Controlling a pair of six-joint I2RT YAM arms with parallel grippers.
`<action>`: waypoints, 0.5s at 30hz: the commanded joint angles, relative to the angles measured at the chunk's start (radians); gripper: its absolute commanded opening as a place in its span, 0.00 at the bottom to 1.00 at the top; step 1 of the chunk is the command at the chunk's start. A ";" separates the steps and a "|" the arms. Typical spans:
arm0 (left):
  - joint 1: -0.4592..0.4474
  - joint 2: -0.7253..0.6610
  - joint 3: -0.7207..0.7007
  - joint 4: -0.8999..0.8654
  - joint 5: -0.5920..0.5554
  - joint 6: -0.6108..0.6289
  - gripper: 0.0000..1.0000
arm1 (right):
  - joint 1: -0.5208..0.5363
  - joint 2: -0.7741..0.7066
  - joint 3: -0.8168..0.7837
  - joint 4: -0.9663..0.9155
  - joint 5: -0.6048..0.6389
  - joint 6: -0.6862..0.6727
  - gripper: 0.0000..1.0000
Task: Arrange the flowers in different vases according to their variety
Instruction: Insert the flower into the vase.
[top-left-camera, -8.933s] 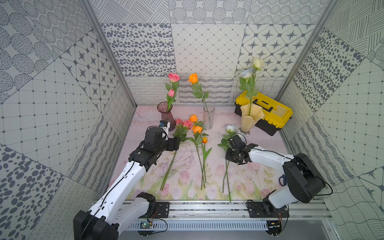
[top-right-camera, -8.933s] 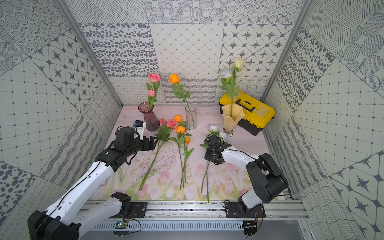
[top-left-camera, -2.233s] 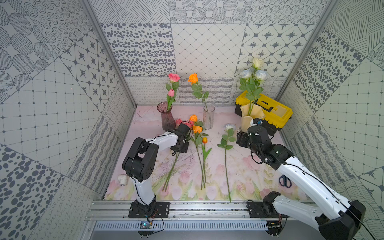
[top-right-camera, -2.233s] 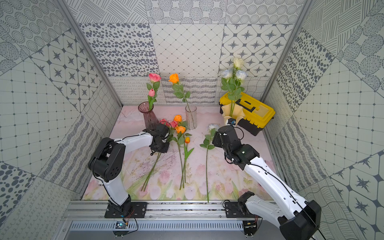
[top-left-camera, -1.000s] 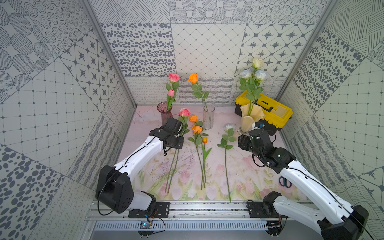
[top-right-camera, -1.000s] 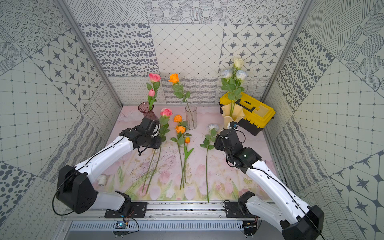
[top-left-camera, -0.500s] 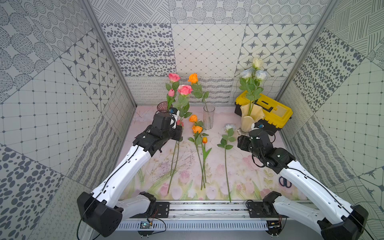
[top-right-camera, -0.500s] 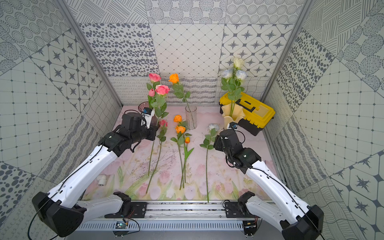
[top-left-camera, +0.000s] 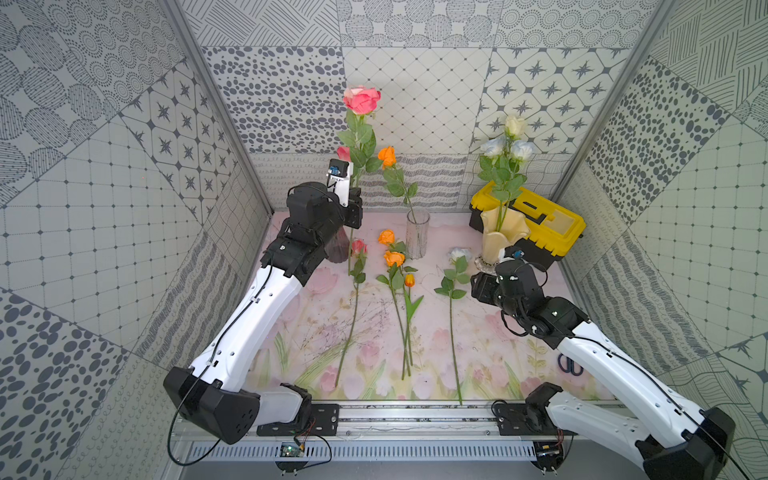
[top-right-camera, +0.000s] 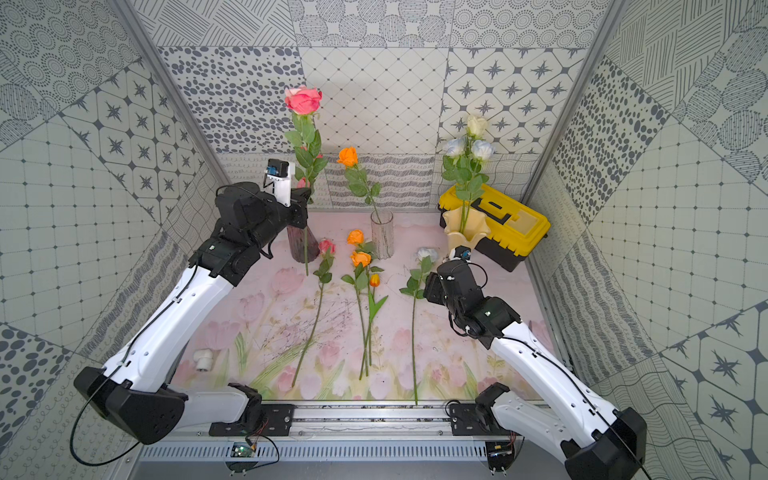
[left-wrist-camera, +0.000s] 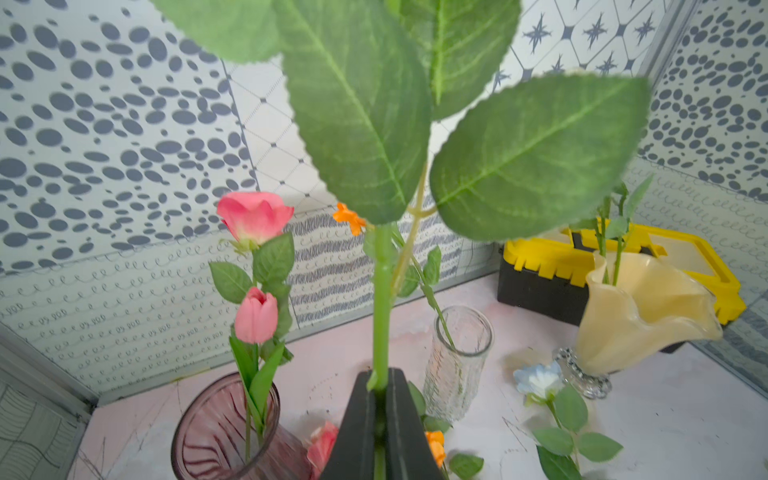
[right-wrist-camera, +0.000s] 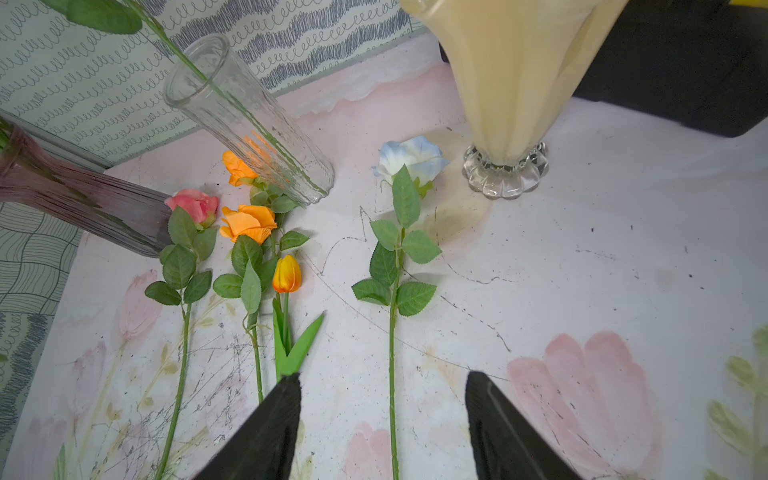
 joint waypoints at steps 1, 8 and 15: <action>0.052 0.065 0.092 0.262 0.021 0.101 0.00 | 0.005 -0.003 -0.018 0.054 -0.009 0.014 0.68; 0.107 0.194 0.258 0.337 0.054 0.165 0.00 | 0.008 0.020 -0.018 0.064 -0.009 0.014 0.68; 0.163 0.281 0.316 0.434 0.064 0.188 0.00 | 0.007 0.031 -0.009 0.066 -0.006 0.019 0.68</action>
